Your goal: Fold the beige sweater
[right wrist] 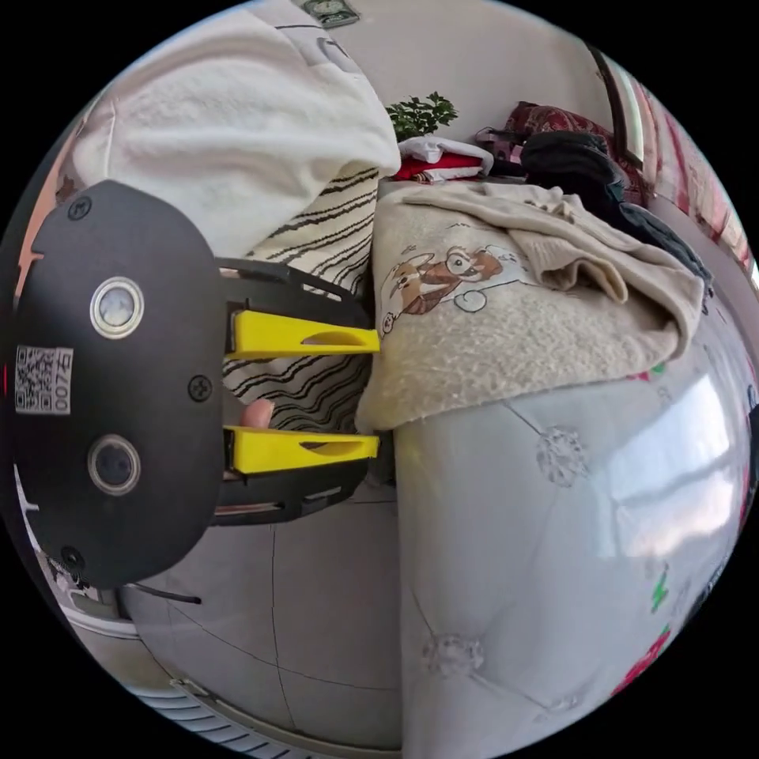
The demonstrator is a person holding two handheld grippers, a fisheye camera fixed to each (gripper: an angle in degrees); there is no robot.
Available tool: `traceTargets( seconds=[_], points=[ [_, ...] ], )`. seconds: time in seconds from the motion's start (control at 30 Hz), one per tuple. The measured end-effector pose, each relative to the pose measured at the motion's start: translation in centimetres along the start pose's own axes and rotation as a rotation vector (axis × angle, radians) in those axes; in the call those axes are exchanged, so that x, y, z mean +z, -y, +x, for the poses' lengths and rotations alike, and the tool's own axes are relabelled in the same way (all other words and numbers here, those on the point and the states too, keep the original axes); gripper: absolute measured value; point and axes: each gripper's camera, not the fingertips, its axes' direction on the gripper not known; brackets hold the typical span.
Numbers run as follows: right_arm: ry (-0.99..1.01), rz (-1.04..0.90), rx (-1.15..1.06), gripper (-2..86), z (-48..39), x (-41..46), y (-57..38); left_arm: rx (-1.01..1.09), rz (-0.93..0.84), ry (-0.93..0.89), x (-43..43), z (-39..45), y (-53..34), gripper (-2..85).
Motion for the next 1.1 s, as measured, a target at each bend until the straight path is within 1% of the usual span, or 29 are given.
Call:
traceTargets(
  seconds=[0.07, 0.13, 0.2, 0.23, 0.3, 0.33, 0.4, 0.47, 0.5, 0.57, 0.63, 0.77, 0.9, 0.93, 1.03, 1.1],
  points=[
    [0.015, -0.048, -0.008, 5.2, -0.7, -0.1, 1.0, 0.087, -0.078, -0.026, 0.6, 1.2, 1.6, 6.3],
    [-0.003, -0.086, -0.045, 4.0, -1.7, -1.3, 1.4, 0.164, -0.103, -0.004, -0.1, 2.2, 2.0, 5.5],
    [0.021, -0.072, -0.144, 3.1, -3.4, -4.9, 0.8, 0.218, -0.062, -0.063, -2.3, 2.6, 2.0, 5.1],
    [0.039, -0.052, -0.168, 3.1, -3.8, -6.3, 0.6, 0.233, -0.01, -0.116, -4.3, 2.5, 2.1, 4.9],
    [0.147, 0.077, -0.254, 3.0, -5.5, -13.0, 0.3, 0.257, 0.099, -0.196, -7.7, 2.5, 2.5, 4.8],
    [0.172, 0.115, -0.272, 3.0, -6.0, -14.7, 0.4, 0.273, 0.171, -0.225, -9.7, 2.6, 3.2, 4.7],
    [0.219, 0.271, -0.318, 3.4, -7.8, -20.7, 1.5, 0.274, 0.258, -0.221, -11.7, 2.8, 4.8, 4.7],
    [0.232, 0.376, -0.308, 3.9, -8.8, -23.7, 2.8, 0.199, 0.344, -0.165, -12.2, 2.5, 7.4, 5.2],
    [0.236, 0.419, -0.283, 4.3, -9.0, -24.7, 3.9, 0.17, 0.356, -0.15, -12.0, 2.4, 8.0, 5.5],
    [0.239, 0.4, -0.255, 4.8, -9.2, -24.8, 5.4, 0.067, 0.332, -0.124, -10.7, 1.7, 9.6, 6.6],
    [0.243, 0.347, -0.234, 5.4, -9.1, -24.3, 6.2, 0.074, 0.315, -0.141, -10.0, 1.7, 9.5, 7.8],
    [0.265, 0.327, -0.175, 6.9, -7.2, -23.5, 5.2, 0.102, 0.271, -0.114, -8.3, 1.3, 7.6, 10.2],
    [0.389, 0.335, -0.112, 7.8, -5.1, -24.4, 5.3, 0.084, 0.26, -0.214, -8.0, 0.8, 7.4, 10.3],
    [0.402, 0.337, -0.11, 7.9, -5.0, -24.8, 5.4, 0.089, 0.256, -0.226, -8.1, 0.9, 7.7, 9.0],
    [0.417, 0.306, -0.099, 8.4, -5.2, -26.1, 7.0, 0.1, 0.205, -0.155, -7.7, 1.6, 9.0, 2.4],
    [0.405, 0.253, -0.049, 8.8, -5.2, -26.4, 8.8, 0.135, 0.187, -0.156, -7.5, 1.6, 9.6, 1.1]
  ],
)
